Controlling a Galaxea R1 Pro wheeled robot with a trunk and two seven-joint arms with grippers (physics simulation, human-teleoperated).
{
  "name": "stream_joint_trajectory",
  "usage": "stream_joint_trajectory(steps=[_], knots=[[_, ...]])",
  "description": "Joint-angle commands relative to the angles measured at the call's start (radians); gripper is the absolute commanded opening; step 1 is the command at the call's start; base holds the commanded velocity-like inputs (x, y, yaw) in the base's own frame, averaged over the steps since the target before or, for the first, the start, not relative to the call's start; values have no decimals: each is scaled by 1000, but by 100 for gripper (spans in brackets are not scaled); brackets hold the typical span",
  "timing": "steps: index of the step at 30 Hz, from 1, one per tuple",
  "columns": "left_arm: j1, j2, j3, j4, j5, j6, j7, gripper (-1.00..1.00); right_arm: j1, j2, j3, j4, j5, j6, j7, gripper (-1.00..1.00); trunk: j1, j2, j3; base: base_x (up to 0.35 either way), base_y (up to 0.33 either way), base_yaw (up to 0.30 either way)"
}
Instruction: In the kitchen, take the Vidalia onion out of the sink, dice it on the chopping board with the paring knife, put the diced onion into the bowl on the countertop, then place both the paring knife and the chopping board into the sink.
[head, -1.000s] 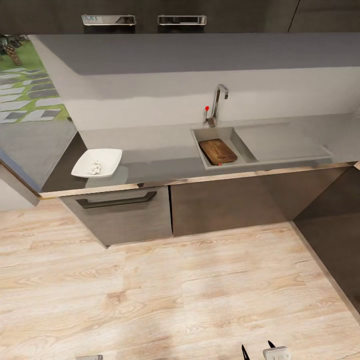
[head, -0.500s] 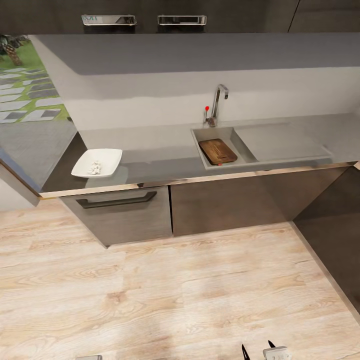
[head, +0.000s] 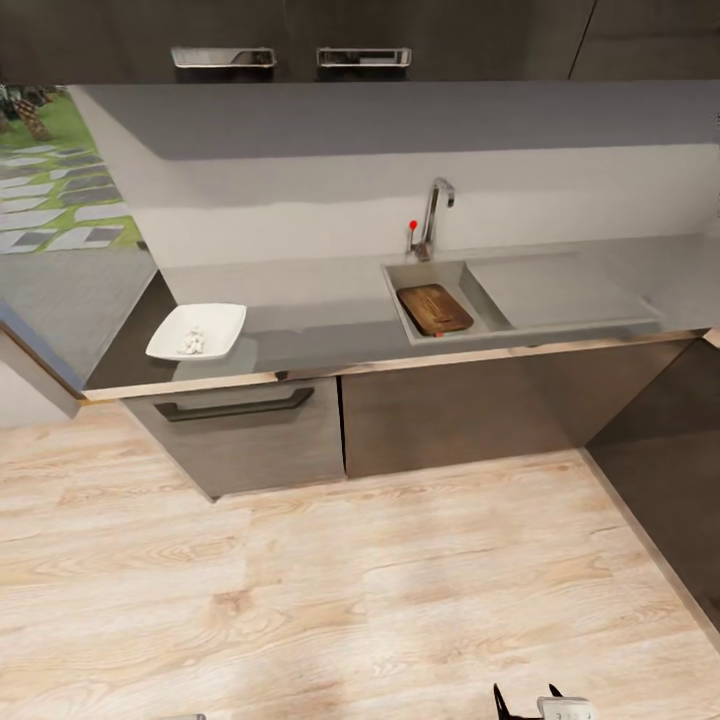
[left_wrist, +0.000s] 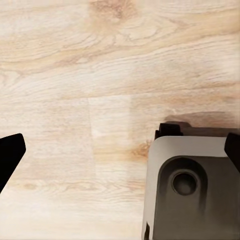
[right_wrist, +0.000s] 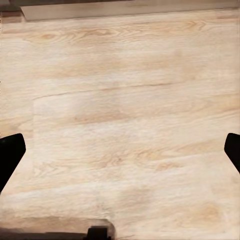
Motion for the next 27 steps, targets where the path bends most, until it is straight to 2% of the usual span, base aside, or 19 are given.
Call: stream_joint_trajectory(steps=[1,27], knots=[[-1,0,-9,1,7,-3,3,100,-1,0,8,0,-11,-3,3,100,1,-1,0,0,0,0],[-1,-1,-9,4,7,-3,3,100,-1,3,8,0,-11,-3,4,100,1,-1,41,0,0,0]])
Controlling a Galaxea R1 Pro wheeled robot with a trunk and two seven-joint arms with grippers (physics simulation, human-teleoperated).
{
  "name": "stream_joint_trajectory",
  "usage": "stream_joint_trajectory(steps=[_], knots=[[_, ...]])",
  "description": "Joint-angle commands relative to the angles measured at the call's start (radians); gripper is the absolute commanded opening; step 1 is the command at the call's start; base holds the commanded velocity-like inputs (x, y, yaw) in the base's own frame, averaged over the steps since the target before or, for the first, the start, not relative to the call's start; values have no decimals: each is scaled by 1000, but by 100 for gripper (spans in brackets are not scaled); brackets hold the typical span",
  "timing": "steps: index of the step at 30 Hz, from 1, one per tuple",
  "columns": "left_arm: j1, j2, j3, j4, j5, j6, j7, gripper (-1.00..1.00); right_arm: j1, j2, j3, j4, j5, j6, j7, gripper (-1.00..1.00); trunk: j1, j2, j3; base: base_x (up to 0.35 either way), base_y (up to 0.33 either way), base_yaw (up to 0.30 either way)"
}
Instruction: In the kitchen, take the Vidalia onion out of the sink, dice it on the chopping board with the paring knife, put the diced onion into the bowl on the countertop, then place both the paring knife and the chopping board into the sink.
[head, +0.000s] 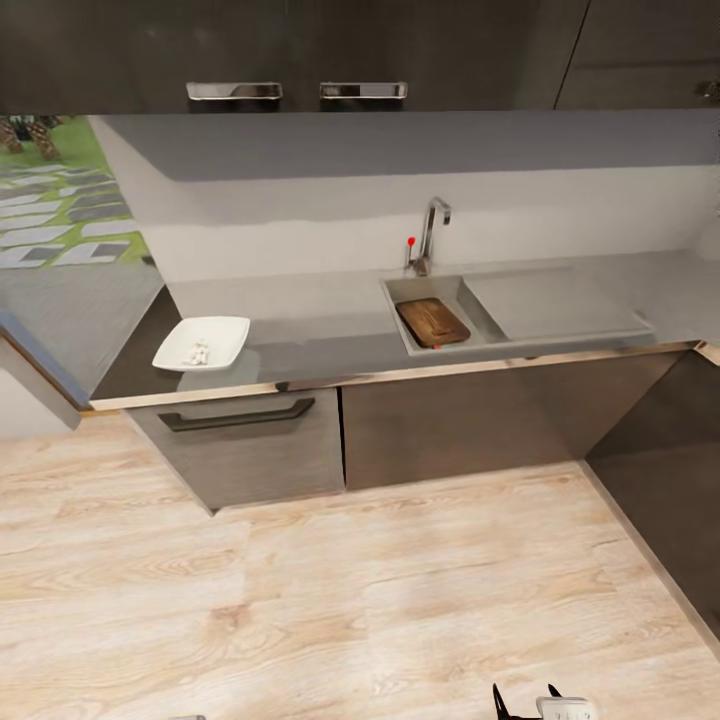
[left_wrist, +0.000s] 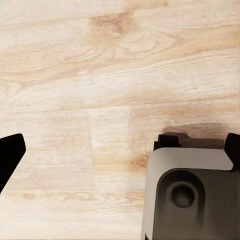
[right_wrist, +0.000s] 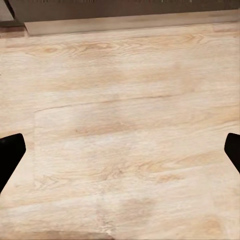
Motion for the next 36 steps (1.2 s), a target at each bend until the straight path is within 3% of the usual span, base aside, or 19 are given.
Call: stream_joint_trajectory(steps=[1,11,36], knots=[[-1,0,-9,0,7,-3,3,100,-1,0,7,0,-10,-3,3,100,1,-2,0,0,0,0],[-1,0,-9,0,7,-3,3,100,-1,1,7,0,-10,-5,3,100,1,-2,16,0,0,30],[-1,0,-9,0,7,-3,3,100,-1,1,7,0,-10,-4,3,100,1,-2,44,0,0,206]])
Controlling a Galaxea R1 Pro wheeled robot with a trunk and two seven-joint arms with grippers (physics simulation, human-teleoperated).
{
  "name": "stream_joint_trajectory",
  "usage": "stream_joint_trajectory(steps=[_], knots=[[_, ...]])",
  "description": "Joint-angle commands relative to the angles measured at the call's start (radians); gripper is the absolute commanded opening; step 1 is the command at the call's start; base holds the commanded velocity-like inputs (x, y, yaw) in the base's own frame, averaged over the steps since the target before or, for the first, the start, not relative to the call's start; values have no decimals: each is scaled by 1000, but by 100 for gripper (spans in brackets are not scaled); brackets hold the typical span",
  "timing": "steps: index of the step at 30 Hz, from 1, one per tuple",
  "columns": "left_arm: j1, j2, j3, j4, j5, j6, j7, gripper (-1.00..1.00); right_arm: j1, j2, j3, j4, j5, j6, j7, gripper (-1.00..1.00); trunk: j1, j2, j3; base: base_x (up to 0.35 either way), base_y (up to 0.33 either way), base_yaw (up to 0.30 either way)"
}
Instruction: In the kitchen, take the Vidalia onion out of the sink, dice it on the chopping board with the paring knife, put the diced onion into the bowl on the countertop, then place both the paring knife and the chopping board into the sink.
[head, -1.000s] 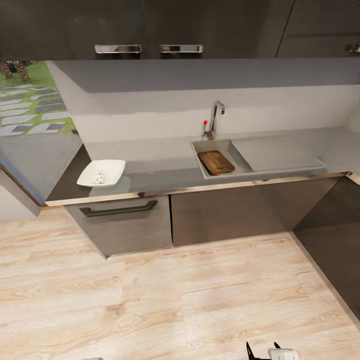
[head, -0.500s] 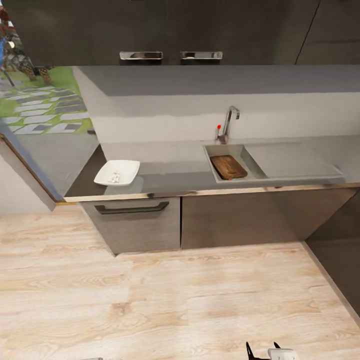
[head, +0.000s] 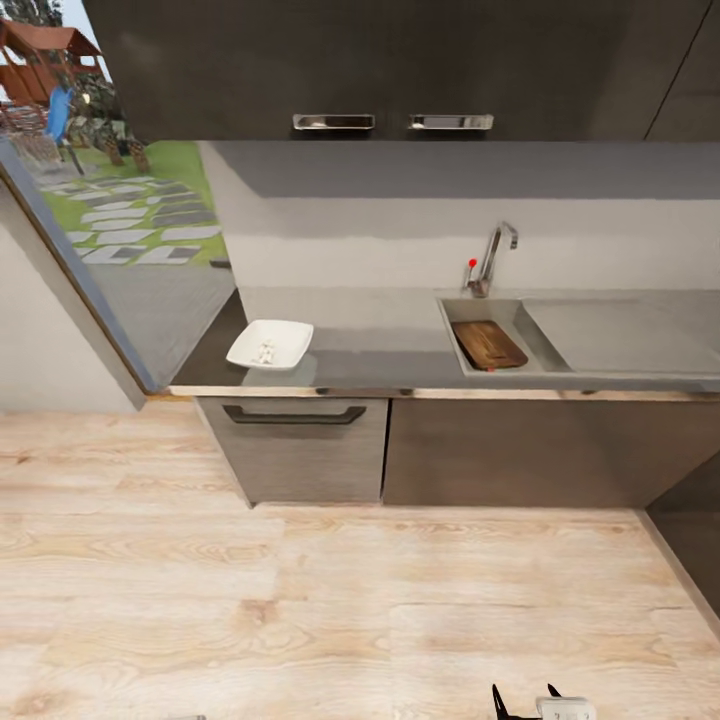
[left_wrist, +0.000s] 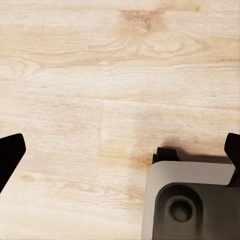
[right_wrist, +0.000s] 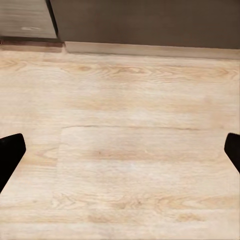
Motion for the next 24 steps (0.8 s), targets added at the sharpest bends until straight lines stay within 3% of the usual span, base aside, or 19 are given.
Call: stream_joint_trajectory(steps=[1,24], knots=[[-1,0,-9,1,7,-3,3,100,-1,0,8,0,-10,-3,3,100,1,-2,0,0,0,-11],[-1,0,-9,1,7,-3,3,100,-1,0,8,0,-10,-3,4,100,1,-2,36,0,0,-43]])
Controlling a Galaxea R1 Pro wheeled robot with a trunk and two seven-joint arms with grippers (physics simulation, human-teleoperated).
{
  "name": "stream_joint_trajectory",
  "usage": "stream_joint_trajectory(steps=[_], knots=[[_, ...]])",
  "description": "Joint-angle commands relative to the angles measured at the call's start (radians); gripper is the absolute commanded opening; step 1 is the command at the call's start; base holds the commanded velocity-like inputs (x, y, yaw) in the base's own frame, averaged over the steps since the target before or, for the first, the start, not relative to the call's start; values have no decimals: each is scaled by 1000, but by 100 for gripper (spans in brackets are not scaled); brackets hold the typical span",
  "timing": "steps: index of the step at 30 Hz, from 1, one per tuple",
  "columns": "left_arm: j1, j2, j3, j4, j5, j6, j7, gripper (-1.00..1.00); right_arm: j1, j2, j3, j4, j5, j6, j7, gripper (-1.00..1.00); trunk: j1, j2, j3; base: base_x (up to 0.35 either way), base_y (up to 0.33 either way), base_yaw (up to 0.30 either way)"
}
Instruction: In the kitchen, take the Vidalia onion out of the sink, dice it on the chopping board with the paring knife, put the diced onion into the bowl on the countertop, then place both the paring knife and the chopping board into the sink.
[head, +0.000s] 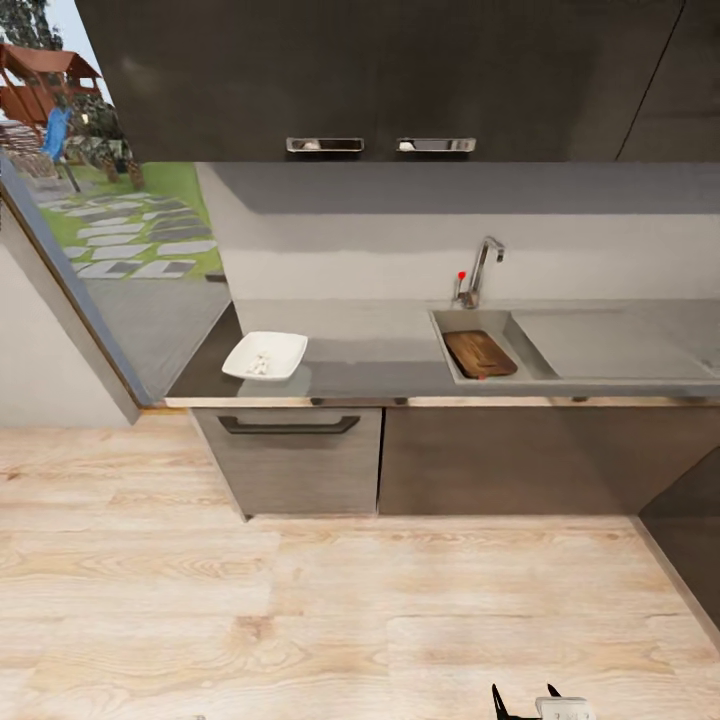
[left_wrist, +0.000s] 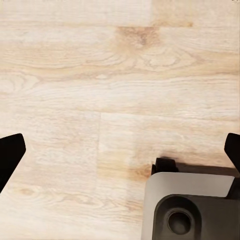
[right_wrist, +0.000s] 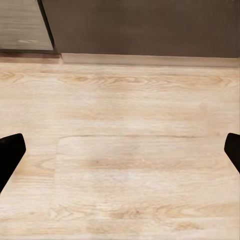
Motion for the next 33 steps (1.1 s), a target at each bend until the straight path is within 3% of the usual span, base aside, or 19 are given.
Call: stream_joint_trajectory(steps=[1,33], knots=[[-1,0,-9,0,7,-3,3,100,-1,0,7,0,-10,-3,3,100,1,-2,0,0,0,0],[-1,-8,-9,2,7,-1,3,100,-1,0,7,0,-10,-3,3,100,1,-2,51,0,0,0]])
